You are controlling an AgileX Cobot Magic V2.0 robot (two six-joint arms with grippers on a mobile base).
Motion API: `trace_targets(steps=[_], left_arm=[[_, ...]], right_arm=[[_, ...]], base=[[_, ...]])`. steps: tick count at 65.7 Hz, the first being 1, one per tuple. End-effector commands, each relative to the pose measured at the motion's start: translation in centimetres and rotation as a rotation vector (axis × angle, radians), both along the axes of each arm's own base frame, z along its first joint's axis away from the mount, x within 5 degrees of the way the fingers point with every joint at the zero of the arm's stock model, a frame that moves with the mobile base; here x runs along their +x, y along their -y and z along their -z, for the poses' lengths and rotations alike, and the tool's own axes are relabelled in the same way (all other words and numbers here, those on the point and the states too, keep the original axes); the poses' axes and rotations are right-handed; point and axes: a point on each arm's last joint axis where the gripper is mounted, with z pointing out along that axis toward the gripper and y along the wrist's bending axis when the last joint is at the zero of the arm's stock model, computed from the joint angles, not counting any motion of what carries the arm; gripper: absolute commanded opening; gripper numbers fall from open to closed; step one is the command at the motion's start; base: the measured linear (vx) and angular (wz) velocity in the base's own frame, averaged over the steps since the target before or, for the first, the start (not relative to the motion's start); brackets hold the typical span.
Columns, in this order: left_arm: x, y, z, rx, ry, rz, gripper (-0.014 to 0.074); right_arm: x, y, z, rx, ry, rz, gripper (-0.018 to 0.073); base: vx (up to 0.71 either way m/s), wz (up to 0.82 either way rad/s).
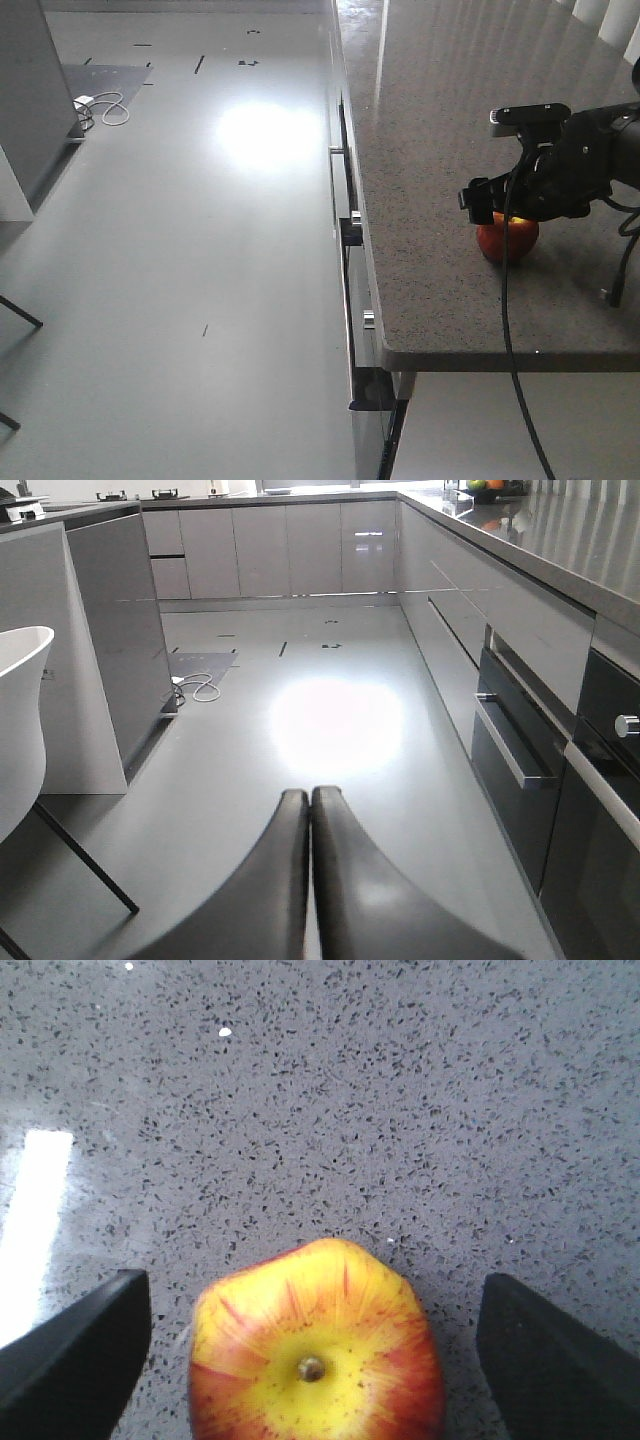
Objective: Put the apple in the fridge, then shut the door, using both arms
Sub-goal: 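Close the right gripper on the apple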
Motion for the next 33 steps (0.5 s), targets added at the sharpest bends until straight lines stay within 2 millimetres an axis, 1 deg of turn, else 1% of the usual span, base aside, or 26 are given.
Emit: trace_targets(steps=[1,20,33], left_arm=[[-0.1,0.0,-1.3,0.002,0.102,-0.001,-0.0006],[-0.1,0.0,-1.3,0.002,0.102,-0.001,-0.0006],[-0.1,0.0,-1.3,0.002,0.102,-0.001,-0.0006]], right_arm=[[0.2,0.0,-2.8,-0.005,0.11,-0.009,0.0622],[0.7,0.0,-1.0,-0.012,0.052,-0.008,0.0613],[0.7,0.0,-0.9,-0.013,0.048,-0.008,0.0587]], base=[[0.0,0.0],[0.0,0.0],[0.0,0.0]])
